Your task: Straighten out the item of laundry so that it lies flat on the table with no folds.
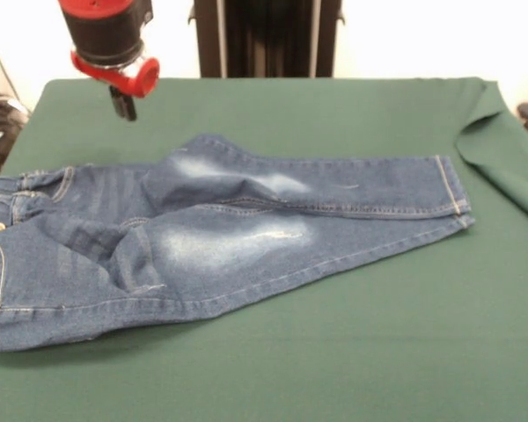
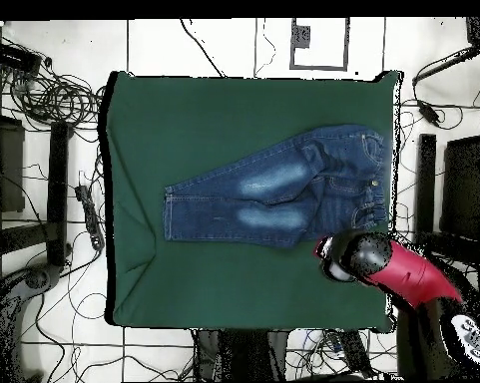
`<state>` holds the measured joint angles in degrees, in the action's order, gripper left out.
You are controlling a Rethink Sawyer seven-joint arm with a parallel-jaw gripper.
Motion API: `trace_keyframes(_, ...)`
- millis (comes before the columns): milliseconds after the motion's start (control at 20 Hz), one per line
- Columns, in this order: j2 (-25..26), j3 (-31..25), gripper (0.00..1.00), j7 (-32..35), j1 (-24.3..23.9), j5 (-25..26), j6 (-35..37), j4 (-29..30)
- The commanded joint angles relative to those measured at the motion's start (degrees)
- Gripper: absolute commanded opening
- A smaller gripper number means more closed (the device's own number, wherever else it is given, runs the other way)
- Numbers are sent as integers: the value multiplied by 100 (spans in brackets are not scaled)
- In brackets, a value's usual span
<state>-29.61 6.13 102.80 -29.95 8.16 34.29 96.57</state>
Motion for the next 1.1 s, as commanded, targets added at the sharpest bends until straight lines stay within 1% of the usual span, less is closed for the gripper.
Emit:
trace_keyframes(50,91,-132,0,1645,477,-436,-680,668)
trace_keyframes(200,239,-195,0,1477,477,-494,-678,383)
trace_keyframes(350,408,-296,0,1275,470,-567,-507,-33)
trace_keyframes(550,450,-329,0,1158,533,-636,-421,-374)
trace_keyframes(800,473,-419,0,950,472,-730,-78,-682)
trace_keyframes(1000,380,-469,0,738,406,-742,185,-903)
trace_keyframes(1100,364,-472,0,570,384,-702,456,-1140)
